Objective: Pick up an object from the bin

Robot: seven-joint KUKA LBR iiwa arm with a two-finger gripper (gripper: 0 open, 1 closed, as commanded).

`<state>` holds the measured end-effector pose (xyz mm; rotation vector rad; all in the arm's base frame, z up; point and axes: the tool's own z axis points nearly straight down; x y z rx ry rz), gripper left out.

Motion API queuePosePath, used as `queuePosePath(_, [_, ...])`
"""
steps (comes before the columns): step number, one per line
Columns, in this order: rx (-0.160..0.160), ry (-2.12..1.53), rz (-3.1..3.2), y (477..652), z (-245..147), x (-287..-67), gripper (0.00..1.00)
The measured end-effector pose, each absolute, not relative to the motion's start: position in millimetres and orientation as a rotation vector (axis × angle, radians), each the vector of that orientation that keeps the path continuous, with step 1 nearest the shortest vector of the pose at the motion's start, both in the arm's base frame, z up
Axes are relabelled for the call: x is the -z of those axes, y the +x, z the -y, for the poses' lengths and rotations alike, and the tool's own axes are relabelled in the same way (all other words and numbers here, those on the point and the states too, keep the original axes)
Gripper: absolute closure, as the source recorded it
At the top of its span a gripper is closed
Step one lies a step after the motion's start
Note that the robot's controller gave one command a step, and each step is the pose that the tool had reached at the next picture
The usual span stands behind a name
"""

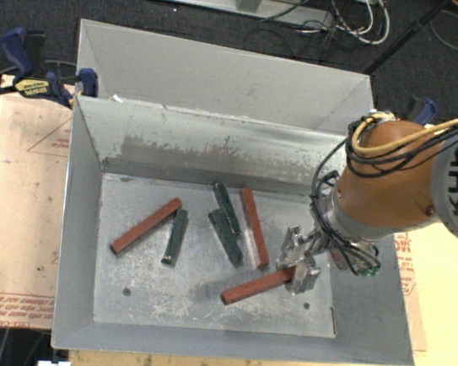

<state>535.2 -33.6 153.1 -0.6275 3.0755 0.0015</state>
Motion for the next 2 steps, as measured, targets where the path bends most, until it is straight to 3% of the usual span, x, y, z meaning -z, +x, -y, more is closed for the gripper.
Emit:
queuePosePath(1, [-0.002,-0.628,-3.076,535.2,33.6,-153.1,1.0])
queuePosePath(2, [-0.001,-0.616,-3.077,527.9,43.8,-259.8,1.0])
